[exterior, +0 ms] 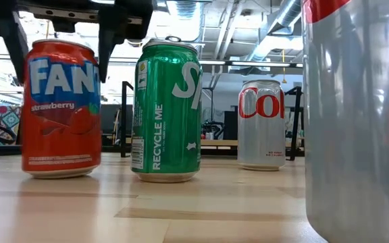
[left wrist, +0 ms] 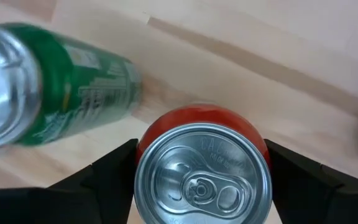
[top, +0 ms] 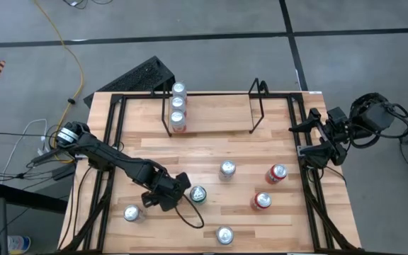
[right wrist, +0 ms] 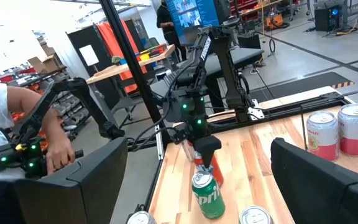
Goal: Place canned beverage on shelf
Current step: Put the top left red soda can on the shelf
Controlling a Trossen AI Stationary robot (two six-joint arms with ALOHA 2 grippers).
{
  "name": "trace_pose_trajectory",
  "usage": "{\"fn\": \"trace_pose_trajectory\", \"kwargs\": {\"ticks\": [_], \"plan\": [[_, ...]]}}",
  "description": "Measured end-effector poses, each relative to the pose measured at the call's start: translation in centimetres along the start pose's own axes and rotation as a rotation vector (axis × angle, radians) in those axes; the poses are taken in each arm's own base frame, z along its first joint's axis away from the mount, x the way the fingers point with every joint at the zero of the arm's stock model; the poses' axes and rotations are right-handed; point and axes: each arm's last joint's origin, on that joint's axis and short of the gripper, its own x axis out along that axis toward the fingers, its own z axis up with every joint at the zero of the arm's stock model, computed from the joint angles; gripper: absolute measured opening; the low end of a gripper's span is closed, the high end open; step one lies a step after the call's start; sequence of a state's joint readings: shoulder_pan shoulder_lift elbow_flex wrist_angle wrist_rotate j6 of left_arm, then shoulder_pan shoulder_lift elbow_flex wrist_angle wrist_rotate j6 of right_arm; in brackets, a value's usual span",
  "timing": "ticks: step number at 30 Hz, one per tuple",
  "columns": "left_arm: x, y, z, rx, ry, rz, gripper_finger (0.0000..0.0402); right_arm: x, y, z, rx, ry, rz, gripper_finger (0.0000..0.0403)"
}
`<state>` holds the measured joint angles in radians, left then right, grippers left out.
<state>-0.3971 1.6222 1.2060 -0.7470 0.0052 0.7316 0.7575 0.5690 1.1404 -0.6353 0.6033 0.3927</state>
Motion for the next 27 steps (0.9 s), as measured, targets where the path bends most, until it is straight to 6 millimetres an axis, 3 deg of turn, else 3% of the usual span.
{"fn": "trace_pose_trajectory", "kwargs": {"ticks": [5, 14, 22, 27], "plan": [[-0.6, 0.5, -0.4, -0.030, 0.067, 0.019, 0.0277, 0.0, 0.0, 0.0, 0.000, 0.000, -0.001, 0.0369], [-3.7, 2.9, -1.6, 0.097, 0.039, -0.003, 0.0279, 0.0, -0.1, 0.0, 0.002, -0.010, -0.024, 0.0369], [-7.1, 6.4, -3.8, 0.263, 0.094, 0.052, 0.0280, 0.0, -0.1, 0.0, -0.004, -0.011, -0.026, 0.0369], [-9.6, 9.2, -5.5, 0.260, 0.090, 0.150, 0.0280, 0.0, -0.1, 0.0, -0.012, -0.017, -0.046, 0.0369]]}}
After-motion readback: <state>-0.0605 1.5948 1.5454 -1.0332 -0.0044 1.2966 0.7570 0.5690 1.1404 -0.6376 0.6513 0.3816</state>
